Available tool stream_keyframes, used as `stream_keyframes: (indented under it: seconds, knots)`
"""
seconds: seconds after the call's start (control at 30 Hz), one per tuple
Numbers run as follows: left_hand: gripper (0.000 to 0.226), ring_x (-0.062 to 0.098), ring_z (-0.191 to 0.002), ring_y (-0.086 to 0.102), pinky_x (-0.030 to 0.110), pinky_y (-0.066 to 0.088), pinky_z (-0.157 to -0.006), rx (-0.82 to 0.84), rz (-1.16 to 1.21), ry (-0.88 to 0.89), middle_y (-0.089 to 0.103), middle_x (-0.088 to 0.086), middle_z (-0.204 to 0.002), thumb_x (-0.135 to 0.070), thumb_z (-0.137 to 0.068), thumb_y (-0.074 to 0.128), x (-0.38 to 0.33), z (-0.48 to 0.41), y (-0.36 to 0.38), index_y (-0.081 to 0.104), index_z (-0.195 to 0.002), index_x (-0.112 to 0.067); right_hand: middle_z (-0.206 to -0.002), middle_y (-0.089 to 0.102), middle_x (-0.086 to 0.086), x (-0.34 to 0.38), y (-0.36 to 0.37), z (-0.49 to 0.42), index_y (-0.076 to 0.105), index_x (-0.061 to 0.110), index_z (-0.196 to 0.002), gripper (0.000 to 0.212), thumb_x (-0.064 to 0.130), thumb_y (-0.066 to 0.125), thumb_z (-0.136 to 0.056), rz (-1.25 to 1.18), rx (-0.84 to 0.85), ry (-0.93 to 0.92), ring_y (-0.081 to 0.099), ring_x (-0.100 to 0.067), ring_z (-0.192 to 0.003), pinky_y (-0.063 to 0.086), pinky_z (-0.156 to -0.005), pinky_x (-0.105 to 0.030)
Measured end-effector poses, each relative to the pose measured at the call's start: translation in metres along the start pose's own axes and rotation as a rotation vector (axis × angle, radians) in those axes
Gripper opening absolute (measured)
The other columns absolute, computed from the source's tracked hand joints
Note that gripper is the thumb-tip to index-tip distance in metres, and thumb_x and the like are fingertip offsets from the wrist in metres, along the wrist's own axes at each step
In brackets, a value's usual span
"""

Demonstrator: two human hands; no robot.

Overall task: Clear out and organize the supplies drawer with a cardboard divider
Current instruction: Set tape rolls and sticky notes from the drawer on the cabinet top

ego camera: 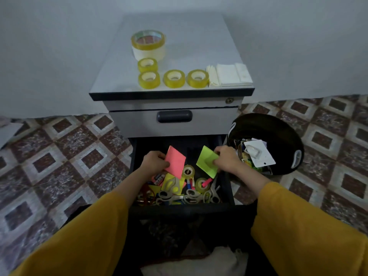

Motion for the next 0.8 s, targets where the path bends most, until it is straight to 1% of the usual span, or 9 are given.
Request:
stream_keyframes:
  seconds: [0.07, 0.13, 0.23, 0.3, 0.37, 0.47, 0.6, 0.73, 0.8]
  knots:
    - [0.018, 0.012, -0.056, 0.053, 0.017, 0.046, -0.044, -0.028, 0.076, 0.008, 0.057, 0.006, -0.074, -0.003, -0.086, 0.060, -0.005, 0.013, -0.004, 0.065, -0.101, 0.006, -0.085, 0.058, -0.016, -0.001, -0.013, 0.009, 0.062, 0.000, -0.083, 0.007, -0.006, 0.058, -0.080, -0.145, -0.029, 0.017, 0.062, -0.033, -0.078, 0.055, -0.057, -0.032]
    - [0.014, 0.015, -0.057, 0.051, 0.025, 0.046, -0.052, -0.073, 0.210, 0.008, 0.056, 0.009, -0.070, -0.007, -0.089, 0.057, -0.011, 0.024, -0.010, 0.066, -0.092, 0.004, -0.081, 0.053, -0.013, -0.005, -0.024, 0.016, 0.056, 0.002, -0.075, 0.013, -0.007, 0.055, -0.084, -0.336, -0.045, 0.067, 0.060, -0.030, -0.070, 0.054, -0.043, -0.026]
    - [0.010, 0.018, -0.062, 0.052, 0.024, 0.049, -0.043, -0.026, 0.518, -0.033, 0.053, 0.010, -0.074, -0.010, -0.094, 0.052, -0.021, 0.044, -0.010, 0.059, -0.090, -0.004, -0.076, 0.049, -0.012, -0.007, -0.041, 0.028, 0.051, 0.002, -0.068, 0.022, -0.009, 0.050, -0.087, -0.534, -0.049, 0.099, 0.056, -0.024, -0.064, 0.054, -0.042, -0.026]
    - [0.010, 0.022, -0.069, 0.058, 0.023, 0.053, -0.043, 0.061, 0.603, -0.042, 0.057, 0.012, -0.080, -0.014, -0.095, 0.051, -0.031, 0.053, -0.007, 0.057, -0.092, -0.006, -0.074, 0.047, -0.011, -0.007, -0.057, 0.036, 0.050, 0.003, -0.067, 0.024, -0.008, 0.049, -0.089, -0.632, -0.053, 0.104, 0.055, -0.023, -0.065, 0.054, -0.042, -0.025]
    - [0.013, 0.026, -0.075, 0.063, 0.025, 0.056, -0.049, 0.145, 0.616, -0.030, 0.061, 0.015, -0.087, -0.015, -0.095, 0.053, -0.042, 0.059, -0.005, 0.058, -0.101, -0.005, -0.077, 0.047, -0.011, -0.008, -0.074, 0.042, 0.049, 0.004, -0.068, 0.025, -0.006, 0.048, -0.091, -0.709, -0.061, 0.111, 0.054, -0.024, -0.066, 0.052, -0.040, -0.023]
    - [0.022, 0.023, -0.074, 0.066, 0.023, 0.057, -0.057, 0.233, 0.576, 0.011, 0.065, 0.016, -0.089, -0.004, -0.089, 0.058, -0.063, 0.062, -0.005, 0.058, -0.110, 0.002, -0.080, 0.048, -0.011, -0.011, -0.100, 0.048, 0.050, 0.002, -0.072, 0.023, -0.006, 0.046, -0.093, -0.814, -0.100, 0.107, 0.054, -0.023, -0.068, 0.052, -0.040, -0.022]
    - [0.018, 0.020, -0.070, 0.069, 0.024, 0.058, -0.063, 0.320, 0.500, 0.085, 0.068, 0.015, -0.088, 0.005, -0.086, 0.058, -0.103, 0.070, -0.004, 0.058, -0.103, 0.001, -0.083, 0.046, -0.011, -0.022, -0.137, 0.047, 0.050, 0.003, -0.075, 0.022, -0.009, 0.043, -0.092, -0.997, -0.200, 0.137, 0.052, -0.025, -0.072, 0.054, -0.041, -0.025]
    - [0.008, 0.012, -0.065, 0.069, 0.020, 0.056, -0.059, 0.357, 0.508, 0.244, 0.071, 0.006, -0.074, 0.004, -0.083, 0.061, -0.158, 0.076, -0.017, 0.062, -0.086, -0.003, -0.084, 0.042, -0.010, -0.039, -0.168, 0.040, 0.047, 0.002, -0.075, 0.022, -0.010, 0.042, -0.092, -1.136, -0.351, 0.166, 0.050, -0.026, -0.072, 0.053, -0.040, -0.026]
    - [0.008, 0.011, -0.064, 0.069, 0.020, 0.056, -0.060, 0.356, 0.548, 0.311, 0.071, 0.003, -0.070, 0.004, -0.084, 0.060, -0.184, 0.074, -0.028, 0.062, -0.082, -0.004, -0.089, 0.042, -0.011, -0.047, -0.179, 0.036, 0.049, -0.003, -0.085, 0.014, -0.010, 0.041, -0.093, -1.202, -0.404, 0.181, 0.049, -0.027, -0.073, 0.052, -0.038, -0.026]
Point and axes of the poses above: each hand's wrist, its own z-axis away from the middle knuckle, its own y-axis out of the palm, x = y × z, the point moved 8 cm from there along -z, towards the middle knuckle
